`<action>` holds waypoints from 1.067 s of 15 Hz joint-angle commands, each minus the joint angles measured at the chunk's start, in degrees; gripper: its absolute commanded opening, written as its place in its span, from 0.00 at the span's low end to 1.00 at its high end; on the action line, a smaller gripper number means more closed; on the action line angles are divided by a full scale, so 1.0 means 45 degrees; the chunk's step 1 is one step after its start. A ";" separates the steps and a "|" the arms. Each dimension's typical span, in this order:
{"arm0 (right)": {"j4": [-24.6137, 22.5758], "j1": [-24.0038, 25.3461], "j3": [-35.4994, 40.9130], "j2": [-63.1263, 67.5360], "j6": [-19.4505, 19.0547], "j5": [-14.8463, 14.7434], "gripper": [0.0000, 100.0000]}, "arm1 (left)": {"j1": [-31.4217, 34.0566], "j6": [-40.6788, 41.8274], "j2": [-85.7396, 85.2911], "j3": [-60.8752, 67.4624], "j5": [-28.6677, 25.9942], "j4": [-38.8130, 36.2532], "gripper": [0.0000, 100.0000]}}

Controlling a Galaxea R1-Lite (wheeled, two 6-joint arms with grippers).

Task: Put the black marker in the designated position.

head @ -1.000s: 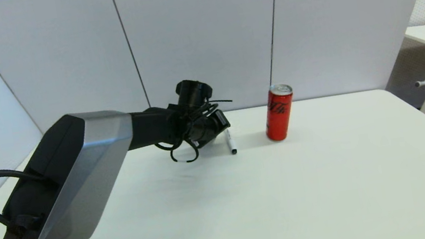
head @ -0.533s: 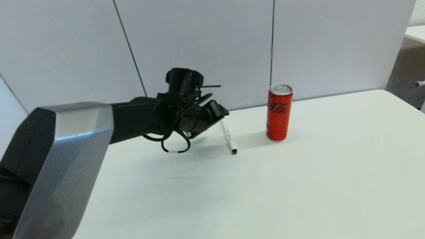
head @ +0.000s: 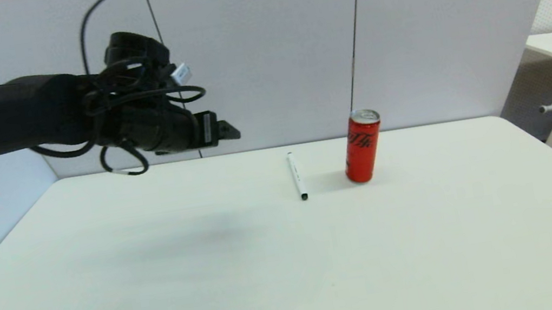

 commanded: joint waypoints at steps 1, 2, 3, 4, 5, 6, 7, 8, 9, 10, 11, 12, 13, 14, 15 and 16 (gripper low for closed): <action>-0.0004 0.0000 0.0000 0.0016 0.0023 0.0000 1.00 | 0.0686 0.2297 -0.5722 0.4957 -0.0144 0.0136 1.00; -0.0004 0.0000 0.0000 0.0016 0.0023 0.0000 1.00 | 0.1174 0.2961 -0.7128 0.6031 -0.0164 0.0038 1.00; -0.0004 0.0000 0.0000 0.0016 -0.0016 0.0000 1.00 | 0.1663 0.3586 -0.8163 0.6832 -0.0242 -0.0372 1.00; -0.0004 0.0000 0.0000 0.0016 -0.0016 0.0000 1.00 | 0.2209 0.4113 -0.9159 0.7711 -0.0555 -0.0958 1.00; -0.0004 0.0000 0.0000 0.0016 0.0023 0.0000 1.00 | 0.2561 0.4406 -1.0097 0.8551 -0.0926 -0.1524 1.00; -0.0004 0.0000 0.0000 0.0016 0.0023 0.0000 1.00 | 0.2776 0.4562 -1.0995 0.9410 -0.1238 -0.2071 1.00; -0.0004 0.0000 0.0000 0.0016 0.0023 0.0000 1.00 | 0.2913 0.4601 -1.1933 1.0387 -0.1531 -0.2657 1.00; -0.0004 0.0000 0.0000 0.0016 0.0023 0.0000 1.00 | 0.3049 0.4601 -1.3163 1.1500 -0.1648 -0.3282 1.00; -0.0004 0.0000 0.0000 0.0016 -0.0016 0.0000 1.00 | 0.3206 0.4543 -1.4237 1.2359 -0.1648 -0.3634 1.00; -0.0004 0.0000 0.0000 0.0016 0.0023 0.0000 1.00 | 0.3362 0.4504 -1.5292 1.3199 -0.1648 -0.3927 1.00; -0.0004 0.0000 0.0000 0.0016 0.0023 0.0000 1.00 | 0.3420 0.4484 -1.6249 1.4078 -0.1648 -0.4259 1.00; -0.0004 0.0000 0.0000 0.0016 0.0023 0.0000 1.00 | 0.3440 0.4426 -1.7147 1.4957 -0.1648 -0.4473 1.00; -0.0004 0.0000 0.0000 0.0016 -0.0016 0.0000 1.00 | 0.3459 0.4367 -1.7948 1.5680 -0.1648 -0.4669 1.00; -0.0004 0.0000 0.0000 0.0016 0.0023 0.0000 1.00 | 0.3499 0.4367 -1.8612 1.6344 -0.1687 -0.4942 1.00; -0.0004 0.0000 0.0000 0.0016 0.0023 0.0000 1.00 | 0.3831 0.4367 -1.9101 1.6891 -0.1941 -0.5274 1.00; -0.0004 0.0000 0.0000 0.0016 -0.0016 0.0000 1.00 | 0.4084 0.4308 -1.9608 1.7496 -0.2449 -0.5626 1.00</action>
